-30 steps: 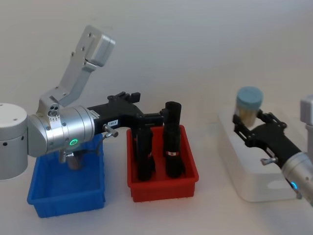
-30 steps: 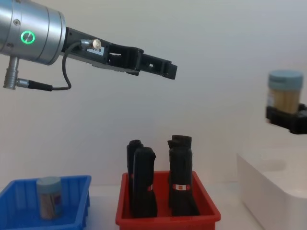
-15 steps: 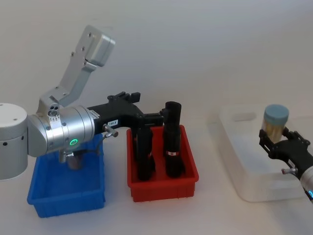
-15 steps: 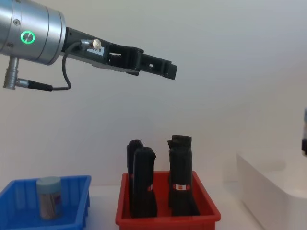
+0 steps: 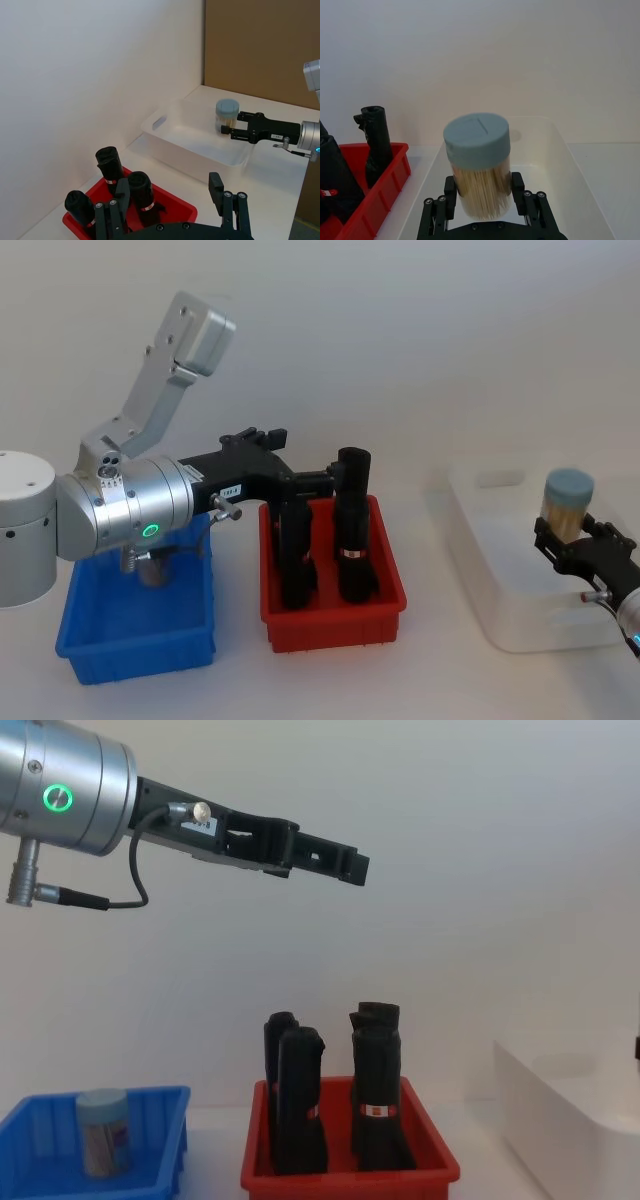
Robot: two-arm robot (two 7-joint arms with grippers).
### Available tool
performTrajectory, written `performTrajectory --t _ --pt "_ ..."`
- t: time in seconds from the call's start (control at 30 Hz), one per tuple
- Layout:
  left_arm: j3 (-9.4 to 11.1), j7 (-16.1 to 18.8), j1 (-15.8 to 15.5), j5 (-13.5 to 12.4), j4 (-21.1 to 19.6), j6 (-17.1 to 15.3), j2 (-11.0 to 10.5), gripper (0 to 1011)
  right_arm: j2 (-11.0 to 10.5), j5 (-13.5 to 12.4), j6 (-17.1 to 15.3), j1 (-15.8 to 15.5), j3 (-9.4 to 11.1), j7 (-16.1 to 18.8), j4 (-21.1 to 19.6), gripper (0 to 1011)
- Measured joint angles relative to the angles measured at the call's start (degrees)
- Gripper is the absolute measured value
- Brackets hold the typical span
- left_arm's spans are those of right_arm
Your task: Pick the cotton swabs from the blue box and place them into the white box.
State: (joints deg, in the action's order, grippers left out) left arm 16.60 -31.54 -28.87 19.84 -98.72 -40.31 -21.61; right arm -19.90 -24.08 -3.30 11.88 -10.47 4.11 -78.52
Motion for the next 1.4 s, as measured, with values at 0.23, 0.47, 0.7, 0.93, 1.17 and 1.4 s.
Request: performTrajectory --t 0.23,0.47,0.7,0.93,1.17,1.4 --pt "0.0 0.0 0.0 0.0 0.0 0.0 0.0 999 0.2 -0.1 0.4 0.3 0.1 0.6 0.9 825" --pt "0.0 0.0 0.0 0.0 0.0 0.0 0.0 1000 0.2 -0.2 0.8 0.4 0.2 1.1 1.4 1000" --pt "0.0 0.0 0.0 0.0 0.0 0.0 0.0 1000 0.3 -0.1 1.1 0.3 0.3 1.2 1.4 1001" --pt "0.0 0.0 0.0 0.0 0.0 0.0 0.0 1000 0.3 0.2 1.3 0.0 0.3 1.2 0.9 1001" --pt "0.0 0.0 0.0 0.0 0.0 0.0 0.0 1000 0.2 0.3 1.5 -0.2 0.4 1.2 0.7 1001" --pt "0.0 0.0 0.0 0.0 0.0 0.0 0.0 1000 0.2 0.4 1.5 -0.3 0.4 1.2 0.5 1001"
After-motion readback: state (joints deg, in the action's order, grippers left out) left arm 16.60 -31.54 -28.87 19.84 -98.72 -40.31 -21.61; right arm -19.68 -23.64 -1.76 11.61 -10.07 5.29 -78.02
